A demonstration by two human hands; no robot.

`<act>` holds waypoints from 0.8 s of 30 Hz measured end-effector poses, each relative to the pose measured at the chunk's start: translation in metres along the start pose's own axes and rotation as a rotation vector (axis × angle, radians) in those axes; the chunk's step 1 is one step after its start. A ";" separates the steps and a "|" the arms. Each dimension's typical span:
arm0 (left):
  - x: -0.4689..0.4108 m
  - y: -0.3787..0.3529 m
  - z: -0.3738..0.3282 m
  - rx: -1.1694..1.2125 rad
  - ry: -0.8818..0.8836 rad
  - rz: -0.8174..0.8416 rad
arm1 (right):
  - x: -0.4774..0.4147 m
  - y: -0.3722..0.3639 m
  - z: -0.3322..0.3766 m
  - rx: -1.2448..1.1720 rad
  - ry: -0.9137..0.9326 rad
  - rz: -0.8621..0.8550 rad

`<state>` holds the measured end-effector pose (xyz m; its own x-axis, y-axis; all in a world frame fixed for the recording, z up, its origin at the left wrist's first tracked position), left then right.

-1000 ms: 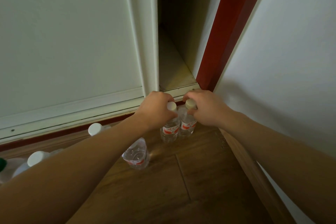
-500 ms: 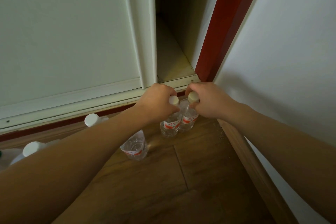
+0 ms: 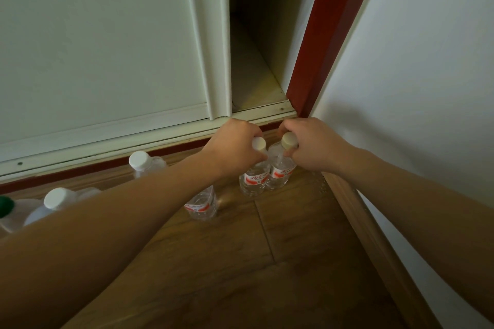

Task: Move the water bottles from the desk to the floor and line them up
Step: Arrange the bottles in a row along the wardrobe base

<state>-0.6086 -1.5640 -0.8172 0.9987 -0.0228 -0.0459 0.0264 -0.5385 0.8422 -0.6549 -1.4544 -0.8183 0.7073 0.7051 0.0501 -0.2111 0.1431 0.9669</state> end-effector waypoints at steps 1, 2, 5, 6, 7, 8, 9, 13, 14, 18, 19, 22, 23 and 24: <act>0.001 0.000 -0.001 0.002 -0.001 -0.001 | 0.001 0.000 0.000 0.000 0.000 0.003; 0.001 0.000 -0.001 0.002 -0.001 -0.001 | 0.002 0.000 0.001 0.001 0.002 0.004; 0.003 -0.001 -0.002 -0.017 -0.006 0.003 | 0.005 0.001 0.002 -0.006 0.007 0.000; 0.003 -0.002 -0.002 -0.021 -0.006 0.002 | 0.005 0.001 0.002 -0.012 0.005 0.001; 0.003 -0.001 -0.002 -0.022 -0.006 0.000 | 0.005 0.001 0.003 -0.015 0.004 0.004; 0.003 -0.001 -0.002 -0.021 -0.004 -0.001 | 0.005 0.000 0.003 -0.014 0.003 0.009; 0.003 -0.001 -0.001 -0.018 -0.001 0.000 | 0.006 0.000 0.003 -0.012 0.002 0.014; 0.002 -0.003 -0.001 -0.020 0.007 0.015 | 0.006 0.000 0.004 -0.011 0.007 0.006; 0.002 -0.003 -0.001 -0.019 0.009 0.017 | 0.006 0.000 0.004 -0.012 0.009 0.004; 0.000 -0.004 0.001 -0.014 0.014 0.023 | 0.005 -0.001 0.004 -0.020 0.007 0.005; 0.000 -0.004 0.001 -0.015 0.014 0.020 | 0.005 0.000 0.003 -0.019 0.005 0.003; 0.000 -0.004 0.000 -0.019 0.004 0.011 | 0.005 0.002 0.002 -0.014 0.004 -0.002; 0.000 -0.004 0.000 -0.022 -0.003 0.010 | 0.005 0.001 0.002 -0.012 0.007 -0.002; 0.000 -0.004 0.000 -0.022 -0.008 0.009 | 0.005 0.001 0.003 -0.012 0.011 -0.003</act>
<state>-0.6089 -1.5615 -0.8205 0.9985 -0.0341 -0.0425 0.0186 -0.5192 0.8544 -0.6498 -1.4525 -0.8162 0.7005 0.7123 0.0444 -0.2168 0.1531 0.9641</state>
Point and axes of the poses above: each hand's wrist, its own x-axis away from the middle knuckle, its own y-axis out of the back of the hand, z = x × y, the point moved 10 cm from there along -x, towards the middle knuckle, and after that the axes turned 4 degrees about x, right-handed, at the moved point
